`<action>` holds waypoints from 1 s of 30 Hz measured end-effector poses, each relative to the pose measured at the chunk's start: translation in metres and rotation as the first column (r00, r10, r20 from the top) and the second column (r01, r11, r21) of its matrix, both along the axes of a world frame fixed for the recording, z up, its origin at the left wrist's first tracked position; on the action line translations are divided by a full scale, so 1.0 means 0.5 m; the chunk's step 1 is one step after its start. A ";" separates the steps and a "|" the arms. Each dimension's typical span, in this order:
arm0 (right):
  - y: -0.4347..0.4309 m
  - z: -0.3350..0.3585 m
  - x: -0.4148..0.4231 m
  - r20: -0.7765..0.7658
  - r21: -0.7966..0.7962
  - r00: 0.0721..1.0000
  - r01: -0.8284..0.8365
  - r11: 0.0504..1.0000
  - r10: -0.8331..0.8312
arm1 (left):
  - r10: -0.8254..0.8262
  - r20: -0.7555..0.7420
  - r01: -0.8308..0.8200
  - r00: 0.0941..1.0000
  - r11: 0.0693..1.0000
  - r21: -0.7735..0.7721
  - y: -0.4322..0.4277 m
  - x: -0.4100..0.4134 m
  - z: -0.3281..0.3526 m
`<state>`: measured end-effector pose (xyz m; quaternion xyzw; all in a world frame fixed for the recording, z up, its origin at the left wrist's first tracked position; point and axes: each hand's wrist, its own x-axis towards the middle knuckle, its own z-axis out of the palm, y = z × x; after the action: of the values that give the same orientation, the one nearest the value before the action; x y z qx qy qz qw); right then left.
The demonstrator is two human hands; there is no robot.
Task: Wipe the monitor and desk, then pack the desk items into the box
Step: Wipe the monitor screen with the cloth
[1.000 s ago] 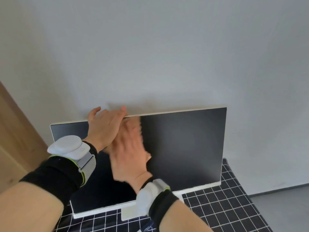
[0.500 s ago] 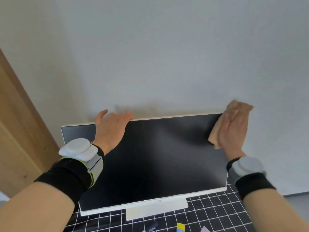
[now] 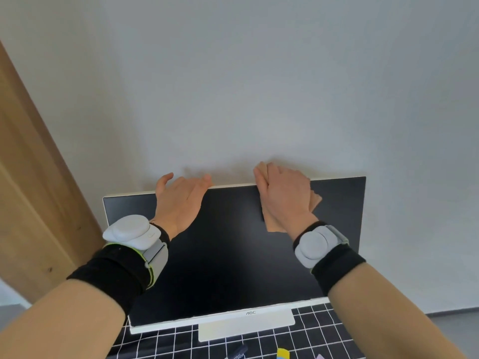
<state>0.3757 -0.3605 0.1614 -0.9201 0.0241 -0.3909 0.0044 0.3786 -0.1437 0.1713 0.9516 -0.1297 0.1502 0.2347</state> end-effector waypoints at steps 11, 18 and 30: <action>-0.026 -0.017 0.013 -0.026 0.049 0.999 -0.036 0.998 0.037 | 0.468 -0.166 -0.427 0.868 0.535 -0.729 0.192 -0.091 -0.087; 0.001 -0.017 0.010 -0.010 0.082 1.000 -0.001 0.997 0.002 | -0.137 -0.440 -0.371 0.887 0.353 -0.859 0.228 -0.175 -0.116; 0.379 -0.001 0.014 -0.179 -0.065 0.969 -0.186 0.980 0.172 | -0.265 -0.420 -0.305 0.868 0.383 -0.872 0.260 -0.183 -0.108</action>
<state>0.3828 -0.1712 0.1608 -0.9483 -0.0745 -0.3085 0.0003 0.2873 -0.0138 0.1174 0.6625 0.0530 -0.0502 0.7455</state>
